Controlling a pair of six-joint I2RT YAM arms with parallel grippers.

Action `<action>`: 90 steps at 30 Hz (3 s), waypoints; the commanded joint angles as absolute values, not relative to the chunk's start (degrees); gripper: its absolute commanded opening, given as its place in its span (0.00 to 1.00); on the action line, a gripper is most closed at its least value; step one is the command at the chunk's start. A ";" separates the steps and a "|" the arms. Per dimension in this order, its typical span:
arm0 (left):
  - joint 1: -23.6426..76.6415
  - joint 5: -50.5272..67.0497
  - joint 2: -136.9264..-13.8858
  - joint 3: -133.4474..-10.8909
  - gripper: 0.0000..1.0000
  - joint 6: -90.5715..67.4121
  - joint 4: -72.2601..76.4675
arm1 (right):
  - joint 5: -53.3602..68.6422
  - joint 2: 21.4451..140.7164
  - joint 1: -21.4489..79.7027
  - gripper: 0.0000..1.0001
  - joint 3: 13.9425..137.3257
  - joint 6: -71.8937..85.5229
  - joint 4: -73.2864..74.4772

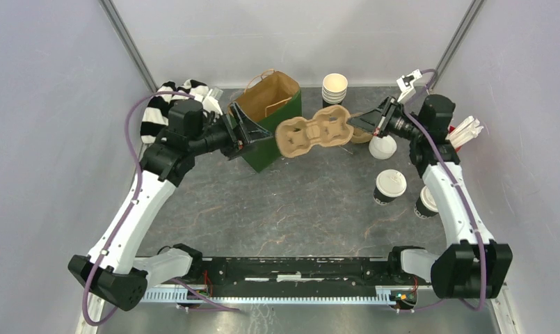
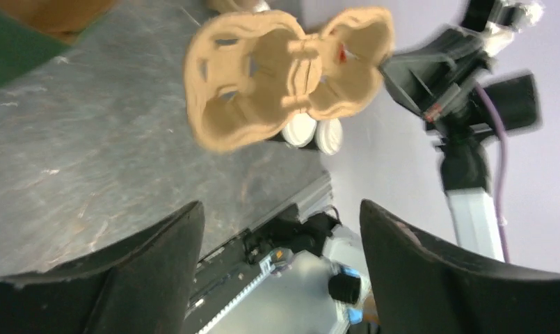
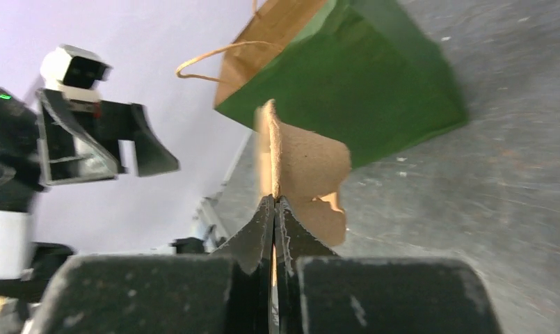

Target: Pack the takeout coffee

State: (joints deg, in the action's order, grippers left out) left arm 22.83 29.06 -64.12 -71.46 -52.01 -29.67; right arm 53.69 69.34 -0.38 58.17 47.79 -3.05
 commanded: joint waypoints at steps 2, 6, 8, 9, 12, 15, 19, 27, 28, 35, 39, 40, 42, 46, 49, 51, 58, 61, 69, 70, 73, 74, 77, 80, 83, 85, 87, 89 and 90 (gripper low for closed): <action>22.46 9.27 -62.91 -83.18 0.90 -40.01 -51.43 | 43.82 62.36 -0.30 0.00 64.27 27.77 22.13; 22.50 3.55 -67.27 -90.38 0.89 -33.44 -52.27 | 40.37 59.07 -0.32 0.00 65.59 23.45 28.26; 22.50 4.14 -69.72 -92.32 0.89 -29.99 -48.62 | 39.73 58.01 -0.31 0.00 66.18 22.77 29.62; 22.43 5.26 -70.96 -92.79 0.89 -28.58 -46.24 | 39.68 57.71 -0.32 0.00 66.54 22.51 30.14; 22.54 9.11 -74.69 -93.68 0.89 -25.08 -40.21 | 40.26 57.29 -0.31 0.00 68.12 22.93 31.54; 22.72 12.21 -77.89 -92.75 0.89 -23.06 -35.65 | 41.43 56.77 -0.34 0.00 69.78 25.37 31.05; 23.52 16.16 -80.37 -91.81 0.91 -20.58 -30.98 | 41.40 56.83 -0.35 0.00 73.84 25.94 32.63; 29.20 16.68 -85.11 -92.93 0.77 -13.61 -27.27 | 42.78 56.34 -0.29 0.00 76.13 29.99 31.34; 29.35 16.52 -85.38 -93.03 0.73 -13.82 -27.02 | 42.89 56.41 -0.31 0.00 76.76 30.42 31.37; 29.36 14.43 -82.41 -91.51 0.26 -13.41 -27.04 | 41.13 57.62 -0.34 0.00 83.73 29.02 35.65; 29.49 18.49 -79.18 -87.84 0.06 -13.27 -26.74 | 37.77 61.13 -0.31 0.00 93.33 23.14 44.23; 29.65 19.22 -78.19 -86.49 0.02 -13.29 -26.66 | 36.83 62.34 -0.30 0.00 95.87 21.65 46.56; 30.42 20.91 -75.83 -84.15 0.02 -12.59 -26.69 | 35.90 64.71 -0.30 0.00 101.53 19.75 49.66; 31.78 23.57 -69.98 -79.59 0.02 -11.06 -27.38 | 36.62 68.12 -0.32 0.00 107.82 19.67 50.78; 31.99 24.24 -66.83 -77.39 0.02 -11.54 -28.95 | 37.32 68.80 -0.34 0.00 108.64 21.20 49.22; 32.08 22.86 -66.29 -78.31 0.03 -11.78 -31.00 | 37.82 68.45 -0.30 0.00 107.60 22.54 47.77; 32.08 3.46 -70.97 -83.44 0.95 -15.37 -28.42 | 38.32 64.93 -0.33 0.00 100.07 25.79 42.50; 32.17 4.97 -76.08 -87.91 1.00 -14.95 -26.24 | 38.32 64.21 -0.30 0.00 98.41 25.26 42.60; 33.52 6.12 -85.96 -92.87 0.96 -5.05 -21.39 | 38.15 62.45 -0.30 0.00 93.62 25.29 40.17; 33.57 7.16 -86.62 -93.26 0.92 -4.85 -20.76 | 38.06 62.50 -0.35 0.00 93.60 25.07 40.19; 33.62 8.90 -88.69 -95.28 0.72 -4.99 -20.22 | 37.56 62.99 -0.32 0.00 94.16 23.71 41.70; 33.65 9.90 -89.36 -96.14 0.60 -5.06 -20.34 | 37.38 63.14 -0.31 0.00 94.37 23.14 42.44; 34.58 10.59 -89.99 -97.01 0.29 -5.01 -21.18 | 36.77 63.58 -0.31 0.00 95.19 21.44 44.54; 36.36 12.01 -87.87 -94.81 0.08 -3.24 -22.39 | 36.07 64.11 -0.34 0.00 97.35 20.22 46.82; 38.30 13.11 -83.96 -90.94 0.02 -0.45 -23.82 | 35.36 64.68 -0.27 0.00 99.81 19.16 48.75; 38.94 15.04 -80.79 -87.98 0.02 1.78 -24.84 | 34.51 65.40 -0.33 0.00 102.43 18.51 50.44; 39.18 16.54 -77.36 -84.18 0.02 2.54 -25.59 | 33.29 66.32 -0.33 0.00 105.97 17.89 52.06; 39.36 19.10 -74.31 -81.19 0.02 2.90 -26.16 | 32.61 67.30 -0.35 0.00 108.69 17.50 52.98; 39.45 20.45 -72.99 -79.85 0.02 2.72 -26.31 | 33.01 67.74 -0.32 0.00 109.62 17.56 53.01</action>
State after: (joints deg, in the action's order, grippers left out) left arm 39.38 14.50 -79.57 -83.61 -1.72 -25.67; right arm 34.94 66.98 -0.38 103.83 19.62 52.10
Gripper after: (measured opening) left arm 0.044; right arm 0.006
